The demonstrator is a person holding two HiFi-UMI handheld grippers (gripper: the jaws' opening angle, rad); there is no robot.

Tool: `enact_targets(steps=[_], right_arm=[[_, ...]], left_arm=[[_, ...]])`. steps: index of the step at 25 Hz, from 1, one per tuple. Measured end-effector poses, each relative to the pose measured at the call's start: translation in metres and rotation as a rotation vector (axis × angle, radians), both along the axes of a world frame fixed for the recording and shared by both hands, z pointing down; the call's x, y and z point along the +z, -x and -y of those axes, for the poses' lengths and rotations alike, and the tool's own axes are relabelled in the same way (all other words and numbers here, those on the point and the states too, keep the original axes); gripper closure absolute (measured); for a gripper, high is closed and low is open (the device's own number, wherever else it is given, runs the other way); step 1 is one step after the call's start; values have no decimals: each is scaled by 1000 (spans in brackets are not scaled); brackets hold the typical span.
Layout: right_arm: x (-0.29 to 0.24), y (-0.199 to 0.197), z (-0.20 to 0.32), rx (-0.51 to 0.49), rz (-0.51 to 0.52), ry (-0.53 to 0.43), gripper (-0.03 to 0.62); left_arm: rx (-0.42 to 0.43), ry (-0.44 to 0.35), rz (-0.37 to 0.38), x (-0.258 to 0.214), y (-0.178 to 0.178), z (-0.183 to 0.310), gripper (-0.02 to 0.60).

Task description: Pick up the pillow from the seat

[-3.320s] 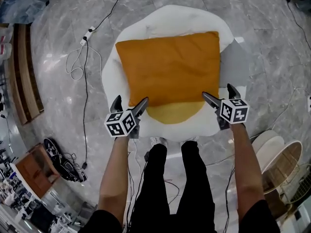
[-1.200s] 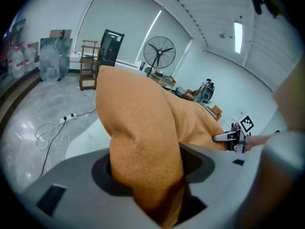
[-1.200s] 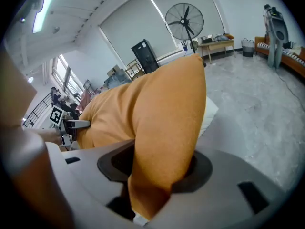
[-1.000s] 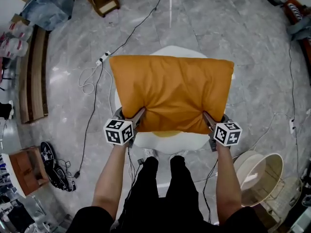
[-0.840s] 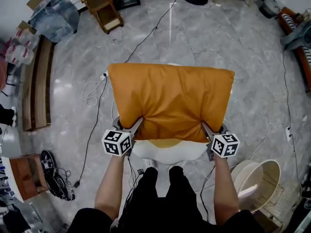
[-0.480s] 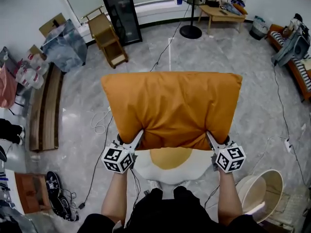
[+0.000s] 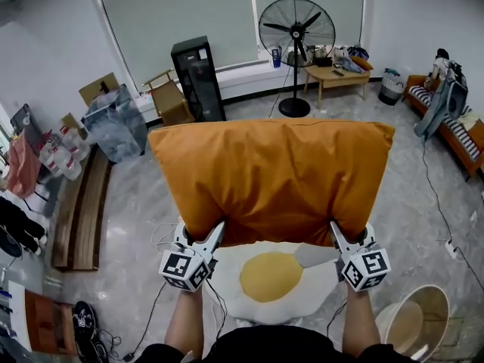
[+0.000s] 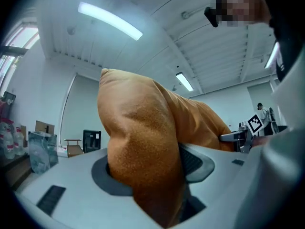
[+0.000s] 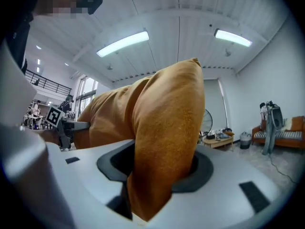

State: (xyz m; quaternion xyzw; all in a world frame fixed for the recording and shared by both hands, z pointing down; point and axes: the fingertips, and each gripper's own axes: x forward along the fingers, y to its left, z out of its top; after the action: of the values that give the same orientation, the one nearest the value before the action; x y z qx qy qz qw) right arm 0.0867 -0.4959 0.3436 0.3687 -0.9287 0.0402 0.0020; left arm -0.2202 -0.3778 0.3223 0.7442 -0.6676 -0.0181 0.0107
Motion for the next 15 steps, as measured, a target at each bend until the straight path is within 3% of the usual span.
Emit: enact_targets(steps=[5,15], right_arm=[[-23,-10,-16,18,32,-71,375],[-24,-5,-11,42,7,-88,390]], left_arm=[[-2,-60,33,-23,-8,-12,301],[4,-62,3,-20,-9,-15,298]])
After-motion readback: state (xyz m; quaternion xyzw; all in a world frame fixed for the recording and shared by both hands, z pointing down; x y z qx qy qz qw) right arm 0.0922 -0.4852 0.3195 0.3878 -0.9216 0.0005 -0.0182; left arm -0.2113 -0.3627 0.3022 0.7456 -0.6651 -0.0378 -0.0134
